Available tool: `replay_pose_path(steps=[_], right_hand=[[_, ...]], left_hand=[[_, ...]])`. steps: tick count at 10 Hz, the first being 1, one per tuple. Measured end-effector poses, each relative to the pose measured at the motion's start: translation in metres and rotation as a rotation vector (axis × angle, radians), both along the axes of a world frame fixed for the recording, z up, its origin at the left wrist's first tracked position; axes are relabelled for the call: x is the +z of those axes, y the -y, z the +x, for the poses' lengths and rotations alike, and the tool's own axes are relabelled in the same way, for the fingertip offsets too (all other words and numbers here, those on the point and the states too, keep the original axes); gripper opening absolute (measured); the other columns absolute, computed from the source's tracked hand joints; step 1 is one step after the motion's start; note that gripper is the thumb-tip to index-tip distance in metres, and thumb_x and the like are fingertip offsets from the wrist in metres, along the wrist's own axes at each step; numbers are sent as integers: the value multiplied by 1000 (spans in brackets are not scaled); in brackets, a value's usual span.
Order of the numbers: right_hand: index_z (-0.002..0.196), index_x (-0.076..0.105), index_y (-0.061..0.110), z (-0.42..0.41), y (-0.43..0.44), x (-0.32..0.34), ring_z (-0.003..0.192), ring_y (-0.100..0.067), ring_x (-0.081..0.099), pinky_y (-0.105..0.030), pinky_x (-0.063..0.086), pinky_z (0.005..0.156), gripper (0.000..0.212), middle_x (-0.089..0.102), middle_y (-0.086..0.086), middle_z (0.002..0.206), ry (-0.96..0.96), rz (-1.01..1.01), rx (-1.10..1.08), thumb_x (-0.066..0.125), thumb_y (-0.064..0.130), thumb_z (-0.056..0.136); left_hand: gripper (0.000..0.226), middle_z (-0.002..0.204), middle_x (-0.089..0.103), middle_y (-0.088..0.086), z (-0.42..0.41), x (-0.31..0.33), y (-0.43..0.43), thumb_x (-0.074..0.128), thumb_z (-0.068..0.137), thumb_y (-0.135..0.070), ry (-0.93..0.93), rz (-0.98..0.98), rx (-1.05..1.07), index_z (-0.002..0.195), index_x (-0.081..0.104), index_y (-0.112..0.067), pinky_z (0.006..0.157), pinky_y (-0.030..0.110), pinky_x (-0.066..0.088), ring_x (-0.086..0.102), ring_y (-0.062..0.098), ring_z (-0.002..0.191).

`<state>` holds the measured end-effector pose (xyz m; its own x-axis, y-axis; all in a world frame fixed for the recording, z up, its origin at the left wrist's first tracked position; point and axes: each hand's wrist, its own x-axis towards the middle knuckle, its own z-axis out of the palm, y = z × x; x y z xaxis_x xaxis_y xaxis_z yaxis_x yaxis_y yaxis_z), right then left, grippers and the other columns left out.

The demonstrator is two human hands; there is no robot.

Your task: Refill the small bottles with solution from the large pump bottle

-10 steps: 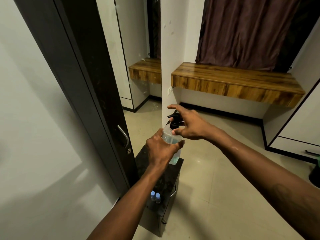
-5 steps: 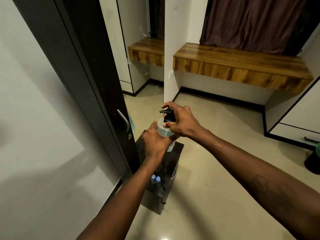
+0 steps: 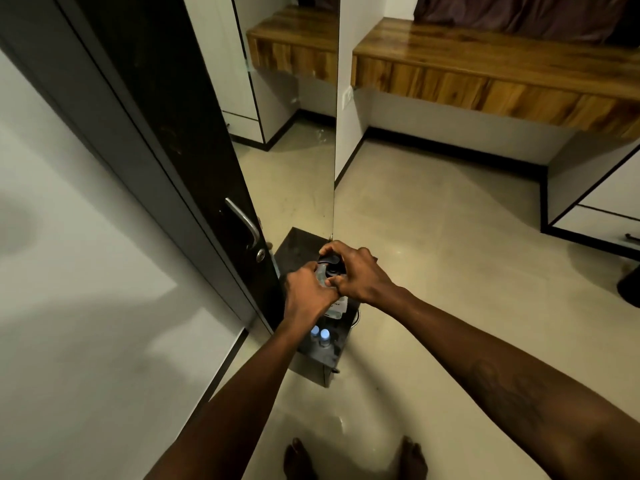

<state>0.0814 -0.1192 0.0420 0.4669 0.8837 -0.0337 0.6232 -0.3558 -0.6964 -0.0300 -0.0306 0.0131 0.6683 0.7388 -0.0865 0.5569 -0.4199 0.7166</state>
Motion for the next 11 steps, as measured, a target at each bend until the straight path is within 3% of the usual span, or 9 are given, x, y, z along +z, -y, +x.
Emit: replay_pose_path(steps=[2,3,4,5,6,7,8,9,11], right_hand=[[124,57,29,2,-8,-49,98,-16,67,-31,61,78,54,69,1,111,-87,-92,-16,78,4,80],[126,58,25,2,-9,-68,99,-15,64,-19,51,73,52,67,0,110,-139,-119,-34,75,2,82],[128,56,26,2,-12,-80,103,-18,64,-25,54,80,53,68,-4,115,-168,-139,-34,76,4,83],[125,56,31,-1,-12,-94,107,-22,65,-35,59,87,51,68,-5,116,-190,-158,-52,77,11,84],[123,56,31,-2,-12,-100,107,-23,66,-37,59,88,49,69,-5,114,-207,-145,-67,78,15,83],[127,56,30,-1,-14,-105,113,-22,60,-33,51,89,52,67,-5,119,-205,-165,-90,80,18,82],[129,54,32,0,-13,-104,114,-23,60,-32,52,89,58,65,-6,121,-221,-194,-107,81,19,80],[136,52,29,1,-8,-94,117,-22,60,-30,53,91,66,65,-5,125,-224,-234,-89,83,20,78],[145,50,17,5,2,-73,126,-20,62,-28,53,100,74,65,-9,136,-176,-192,-17,86,26,80]], left_hand=[[45,95,62,-9,5,-47,-6,79,84,-27,-147,-29,-59,122,61,-10,57,-9,33,52,-2,67],[43,97,60,-6,7,-61,-10,69,92,-39,-235,34,-97,121,56,-12,58,-1,36,57,4,78],[48,107,66,0,6,-69,-12,64,94,-47,-255,84,-120,125,55,-12,68,8,37,64,11,89],[43,108,68,0,1,-88,-11,70,88,-45,-324,152,-208,119,58,-17,62,15,39,60,12,81],[42,101,70,4,-2,-97,-11,79,79,-35,-256,109,-179,113,62,-18,63,20,45,63,17,81],[48,112,66,3,-5,-90,-9,50,96,-53,-281,96,-156,124,58,-16,55,18,25,47,8,73],[54,120,62,2,-6,-95,-5,29,98,-53,-207,89,-154,132,52,-18,55,16,24,47,6,78],[47,110,66,7,-5,-92,-6,73,79,-35,-253,107,-155,122,58,-21,76,29,52,63,18,93],[62,113,65,-3,-9,-81,-21,82,71,-50,-327,-31,-148,121,57,-23,83,26,49,64,15,100]])
